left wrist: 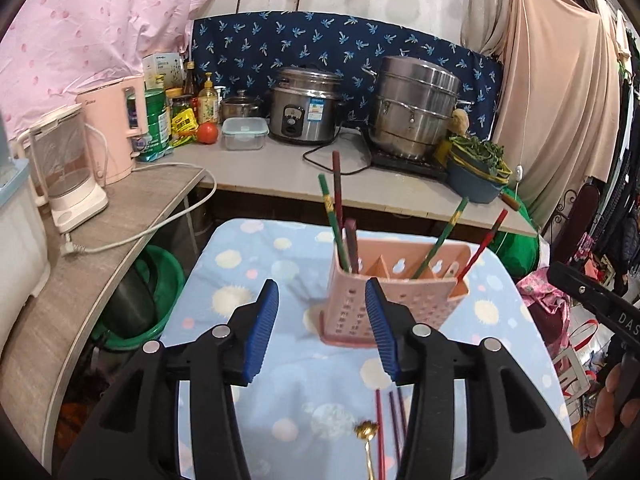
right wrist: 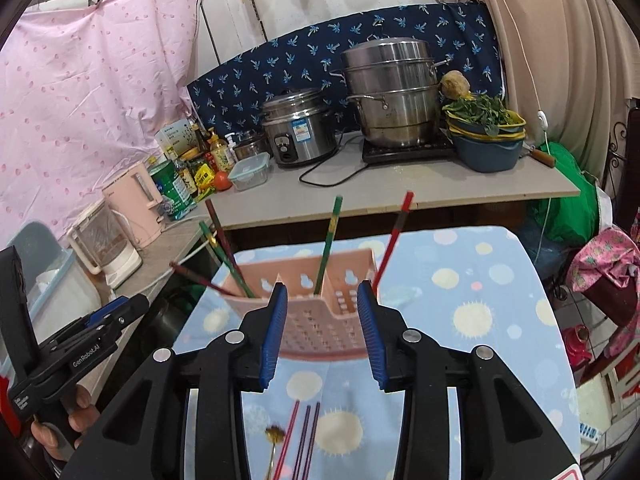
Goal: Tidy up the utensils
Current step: 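Withdraw both tools from the basket toward the remaining utensils, then close the right tool on a dark-red chopstick while the left tool closes on a red chopstick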
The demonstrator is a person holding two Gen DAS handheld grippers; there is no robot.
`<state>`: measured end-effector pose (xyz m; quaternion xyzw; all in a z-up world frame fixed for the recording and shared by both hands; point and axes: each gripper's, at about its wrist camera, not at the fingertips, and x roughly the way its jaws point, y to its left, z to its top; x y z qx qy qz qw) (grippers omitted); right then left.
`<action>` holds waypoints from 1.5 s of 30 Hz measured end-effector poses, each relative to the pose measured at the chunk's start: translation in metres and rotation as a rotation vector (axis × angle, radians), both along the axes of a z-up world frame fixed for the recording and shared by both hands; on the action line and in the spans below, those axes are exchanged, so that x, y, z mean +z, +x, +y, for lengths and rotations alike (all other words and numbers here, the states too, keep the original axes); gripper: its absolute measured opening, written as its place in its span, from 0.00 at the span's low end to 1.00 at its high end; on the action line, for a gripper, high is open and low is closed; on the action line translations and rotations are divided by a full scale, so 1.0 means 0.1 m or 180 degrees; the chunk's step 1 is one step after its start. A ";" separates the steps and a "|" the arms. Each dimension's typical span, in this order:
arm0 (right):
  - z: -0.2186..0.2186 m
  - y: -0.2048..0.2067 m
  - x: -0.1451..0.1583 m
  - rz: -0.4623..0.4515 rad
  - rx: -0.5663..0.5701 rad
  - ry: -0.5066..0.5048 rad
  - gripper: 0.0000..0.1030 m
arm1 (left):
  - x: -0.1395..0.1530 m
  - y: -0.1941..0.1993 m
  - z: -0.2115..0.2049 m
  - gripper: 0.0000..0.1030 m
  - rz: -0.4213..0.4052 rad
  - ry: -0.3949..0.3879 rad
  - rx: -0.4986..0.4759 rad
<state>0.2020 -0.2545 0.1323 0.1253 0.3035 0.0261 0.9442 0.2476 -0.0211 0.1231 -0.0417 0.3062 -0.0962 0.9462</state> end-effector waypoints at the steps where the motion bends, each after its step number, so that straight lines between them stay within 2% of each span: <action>1: 0.01 -0.06 -0.03 0.0021 0.0001 0.0002 0.35 | -0.03 -0.04 0.01 0.43 0.0012 0.0016 0.0002; 14: 0.16 -0.73 -0.49 0.0314 0.0045 0.0023 0.35 | -0.46 -0.64 0.23 0.43 0.0300 0.0006 0.0082; 24: 0.40 -1.20 -1.17 0.0777 0.0135 -0.0023 0.35 | -0.86 -1.02 0.35 0.44 0.0535 0.0114 0.0167; 29: 0.56 -1.39 -1.42 0.0891 0.0125 -0.0147 0.35 | -1.06 -1.21 0.34 0.52 0.0623 0.0170 0.0138; 36: 0.73 -1.52 -1.69 0.1033 0.0187 -0.0126 0.35 | -1.30 -1.43 0.26 0.54 0.0776 0.0217 0.0041; 42: 0.83 -1.53 -1.80 0.1064 0.0205 -0.0261 0.30 | -1.45 -1.52 0.21 0.54 0.0893 0.0228 -0.0010; 45: 0.86 -1.52 -1.87 0.1104 0.0223 -0.0293 0.24 | -1.48 -1.54 0.20 0.54 0.0928 0.0233 -0.0021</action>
